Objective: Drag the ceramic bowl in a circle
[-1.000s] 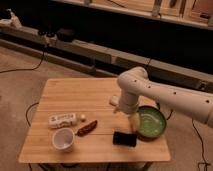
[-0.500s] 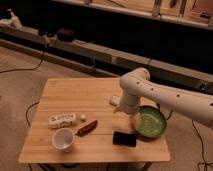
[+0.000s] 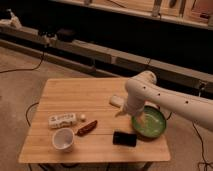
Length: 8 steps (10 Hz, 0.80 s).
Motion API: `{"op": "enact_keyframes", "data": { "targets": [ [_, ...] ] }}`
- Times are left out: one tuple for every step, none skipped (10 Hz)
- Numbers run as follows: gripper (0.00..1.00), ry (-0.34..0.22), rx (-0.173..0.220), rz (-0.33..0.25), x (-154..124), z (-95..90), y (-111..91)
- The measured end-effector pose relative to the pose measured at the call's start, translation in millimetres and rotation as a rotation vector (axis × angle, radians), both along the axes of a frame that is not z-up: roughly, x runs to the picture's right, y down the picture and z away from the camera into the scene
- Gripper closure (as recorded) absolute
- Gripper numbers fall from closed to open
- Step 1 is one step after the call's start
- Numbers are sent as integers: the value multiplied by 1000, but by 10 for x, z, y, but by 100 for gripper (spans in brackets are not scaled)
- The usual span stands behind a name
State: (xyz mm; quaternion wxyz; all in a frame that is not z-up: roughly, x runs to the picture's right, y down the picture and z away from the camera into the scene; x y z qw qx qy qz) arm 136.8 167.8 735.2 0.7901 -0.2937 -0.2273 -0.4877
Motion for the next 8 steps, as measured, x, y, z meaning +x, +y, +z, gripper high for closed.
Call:
{"op": "enact_keyframes", "data": {
  "targets": [
    [20,-10,2,-11,-2,0,3],
    [20,-11,3,-11,-8,1,-1],
    [20,-10,3,-13,6,12,-2],
    [20,-9,13,-36,97,56,-12],
    [20,-12,27,-67,198,103,-30],
    [20,-28,58,-119,365,181,-68],
    [20,-51,82,-156,457,221,-94],
    [20,-86,111,-201,555,261,-121]
  ]
}}
